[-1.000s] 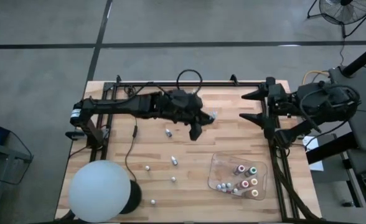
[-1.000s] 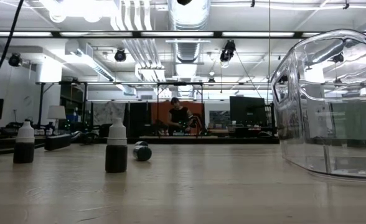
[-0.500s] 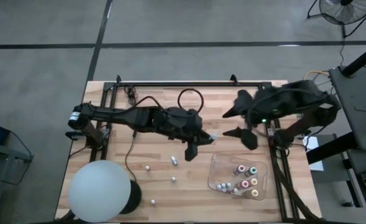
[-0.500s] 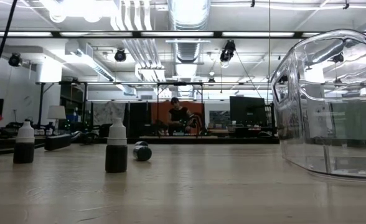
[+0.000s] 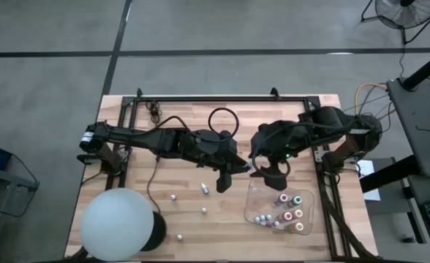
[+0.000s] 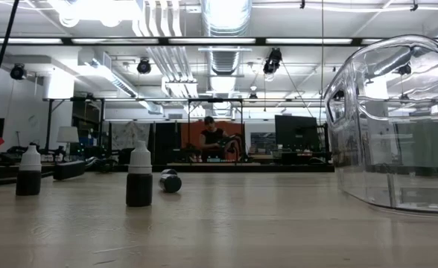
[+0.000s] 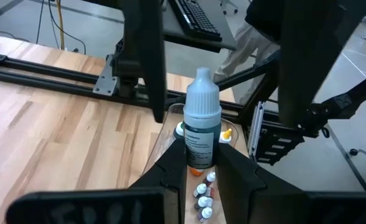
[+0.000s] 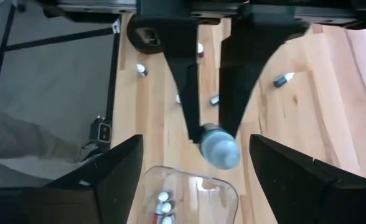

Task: Pick & Place food coloring
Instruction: Put the black food color into the transparent bin

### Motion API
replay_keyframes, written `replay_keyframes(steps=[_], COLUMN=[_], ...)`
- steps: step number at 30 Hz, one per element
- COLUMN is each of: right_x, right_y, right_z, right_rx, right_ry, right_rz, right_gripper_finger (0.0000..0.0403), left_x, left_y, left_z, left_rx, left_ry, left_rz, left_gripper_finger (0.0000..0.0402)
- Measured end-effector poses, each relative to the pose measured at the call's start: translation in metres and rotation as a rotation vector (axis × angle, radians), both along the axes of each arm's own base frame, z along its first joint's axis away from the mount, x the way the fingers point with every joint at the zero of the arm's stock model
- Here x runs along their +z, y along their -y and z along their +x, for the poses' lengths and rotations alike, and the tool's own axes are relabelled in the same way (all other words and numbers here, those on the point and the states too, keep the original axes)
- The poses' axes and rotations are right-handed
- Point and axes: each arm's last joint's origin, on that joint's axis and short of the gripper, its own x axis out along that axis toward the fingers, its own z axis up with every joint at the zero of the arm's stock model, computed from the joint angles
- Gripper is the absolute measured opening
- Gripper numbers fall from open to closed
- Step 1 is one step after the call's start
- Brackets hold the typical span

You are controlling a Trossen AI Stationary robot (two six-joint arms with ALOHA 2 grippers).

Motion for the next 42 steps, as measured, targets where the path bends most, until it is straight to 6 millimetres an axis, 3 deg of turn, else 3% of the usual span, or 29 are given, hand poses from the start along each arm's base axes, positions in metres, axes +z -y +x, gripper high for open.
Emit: replay_keyframes(steps=[6,35,42], right_x=[-0.0006,-0.0002,-0.0001], right_y=[0.0001,0.0,-0.0001], right_z=[0.001,0.0003,0.0001], right_rx=[-0.002,0.001,0.001], right_ry=[-0.001,0.0,0.0], right_rz=[-0.003,0.001,0.001], right_gripper_finger=[0.0256,0.005,0.0048], left_x=[-0.0018,-0.0009,-0.0005], left_y=[0.0027,0.006,0.0055], left_z=[-0.0012,-0.0013,-0.0009], left_rx=[-0.008,-0.017,0.0], left_ry=[-0.02,-0.008,-0.001], left_rz=[0.003,0.0,0.004], left_gripper_finger=[0.0043,0.0043,0.0043])
